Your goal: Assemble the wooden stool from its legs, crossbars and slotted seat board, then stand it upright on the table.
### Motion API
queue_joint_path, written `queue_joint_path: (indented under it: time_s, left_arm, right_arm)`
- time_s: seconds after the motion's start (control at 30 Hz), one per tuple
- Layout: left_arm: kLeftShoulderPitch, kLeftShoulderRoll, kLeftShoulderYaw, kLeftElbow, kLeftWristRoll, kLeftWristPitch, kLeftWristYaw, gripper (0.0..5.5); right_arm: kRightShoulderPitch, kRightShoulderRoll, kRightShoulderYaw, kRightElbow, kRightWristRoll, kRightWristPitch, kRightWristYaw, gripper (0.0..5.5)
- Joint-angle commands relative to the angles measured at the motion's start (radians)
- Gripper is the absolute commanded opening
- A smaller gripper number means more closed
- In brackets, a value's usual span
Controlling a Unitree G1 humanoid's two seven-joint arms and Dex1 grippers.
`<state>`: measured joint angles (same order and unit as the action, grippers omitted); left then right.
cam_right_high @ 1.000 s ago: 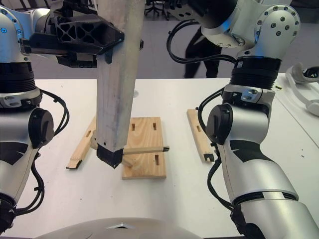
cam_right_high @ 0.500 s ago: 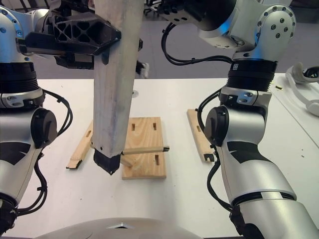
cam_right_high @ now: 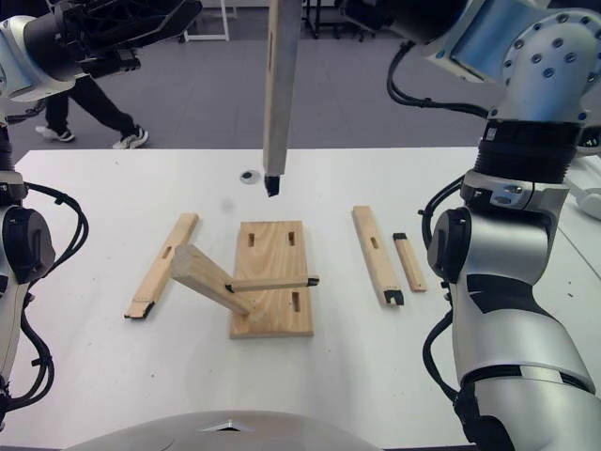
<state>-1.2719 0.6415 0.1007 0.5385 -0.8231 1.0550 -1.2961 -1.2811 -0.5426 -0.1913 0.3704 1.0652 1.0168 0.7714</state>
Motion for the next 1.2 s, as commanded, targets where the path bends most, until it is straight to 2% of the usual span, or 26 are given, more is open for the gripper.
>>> queue_joint_path:
  time_s: [0.03, 0.2, 0.33, 0.5, 0.67, 0.83, 0.97, 1.2]
  left_arm:
    - [0.099, -0.029, -0.036, -0.153, 0.096, -0.153, 0.059, 2.19]
    - [0.213, -0.13, -0.174, -0.317, 0.446, -0.637, 0.305, 2.19]
    - [0.216, -0.21, -0.226, -0.324, 0.602, -0.823, 0.454, 2.19]
    - [0.206, -0.265, -0.249, -0.31, 0.656, -0.838, 0.518, 2.19]
    - [0.217, -0.247, -0.276, -0.279, 0.758, -0.845, 0.58, 2.19]
    - [0.221, -0.234, -0.265, -0.246, 0.773, -0.866, 0.577, 1.44]
    - [0.231, -0.231, -0.249, -0.257, 0.739, -0.853, 0.542, 1.08]
    - [0.25, -0.261, -0.219, -0.303, 0.643, -0.77, 0.466, 1.04]
  right_arm:
    - [-0.038, 0.028, -0.013, 0.155, -0.124, -0.121, -0.02, 2.16]
    - [-0.069, 0.128, -0.042, 0.167, -0.229, -0.247, -0.175, 2.16]
    - [-0.05, 0.217, -0.033, 0.097, -0.281, -0.291, -0.269, 2.16]
    - [-0.038, 0.29, -0.051, 0.048, -0.301, -0.299, -0.352, 2.16]
    - [-0.028, 0.312, -0.068, -0.022, -0.308, -0.29, -0.397, 2.16]
    - [0.004, 0.291, -0.057, -0.08, -0.3, -0.21, -0.396, 2.14]
    - [0.052, 0.239, -0.039, -0.125, -0.297, -0.115, -0.354, 2.09]
    - [0.087, 0.216, -0.025, -0.15, -0.321, -0.107, -0.315, 2.07]
